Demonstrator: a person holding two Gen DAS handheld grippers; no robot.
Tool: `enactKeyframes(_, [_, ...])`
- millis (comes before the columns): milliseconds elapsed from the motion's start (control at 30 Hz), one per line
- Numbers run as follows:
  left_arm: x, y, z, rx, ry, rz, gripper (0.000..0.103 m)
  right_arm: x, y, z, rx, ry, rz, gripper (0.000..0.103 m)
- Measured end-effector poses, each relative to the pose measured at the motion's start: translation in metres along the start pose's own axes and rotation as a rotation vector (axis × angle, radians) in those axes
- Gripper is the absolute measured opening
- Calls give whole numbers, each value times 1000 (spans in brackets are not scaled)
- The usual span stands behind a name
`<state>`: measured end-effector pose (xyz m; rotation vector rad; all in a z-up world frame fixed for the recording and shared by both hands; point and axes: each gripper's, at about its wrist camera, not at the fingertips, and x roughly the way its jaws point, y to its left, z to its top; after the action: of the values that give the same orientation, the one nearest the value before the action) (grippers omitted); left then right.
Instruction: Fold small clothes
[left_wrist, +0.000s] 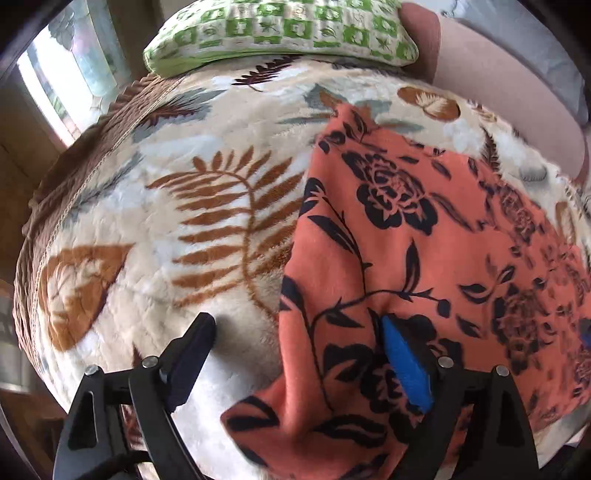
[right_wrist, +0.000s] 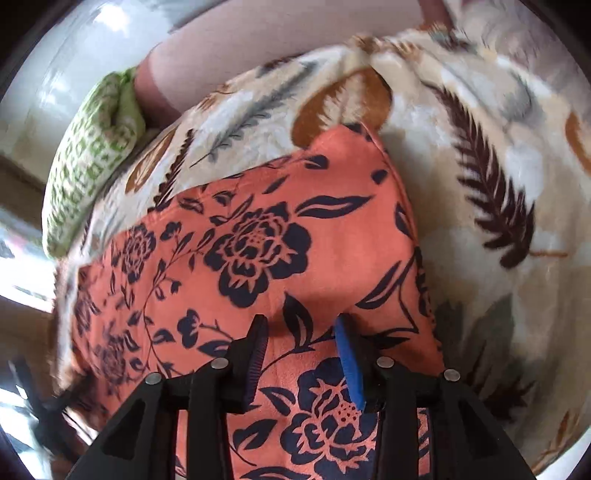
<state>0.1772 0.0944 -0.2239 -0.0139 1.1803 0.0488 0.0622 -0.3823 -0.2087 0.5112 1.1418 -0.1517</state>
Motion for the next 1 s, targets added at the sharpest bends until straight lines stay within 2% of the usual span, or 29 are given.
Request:
enactKeyframes(67, [-11,0,-6,16,-32,34,91,-7,5,-5,7,-6,62,42])
enactKeyframes(233, [-48,-1,-28,44,-113,60,91,-20,40,-32,-61,-14,125,42])
enactKeyframes(367, [-76,-6,-45,61,-170,76,91,-13,54,-62,-112,57,120,42])
enactKeyframes(400, [-81,-7,-46,68,-185,76,91,-8,57,-68,-122,74,105,46])
enactKeyframes(467, [-91,-10,-48,80,-208,77,91,-1,60,-80,-156,92,59,47])
enactKeyframes(567, [-106,-10,-48,89,-238,62,91,-4,69,-83,-196,79,30,48])
enactKeyframes(700, [-129,-10,-51,90,-283,51,91,-18,68,-83,-144,69,123,48])
enactKeyframes(1000, [-160,-11,-56,91,-340,31,91,-51,86,-88,-179,-19,206,48])
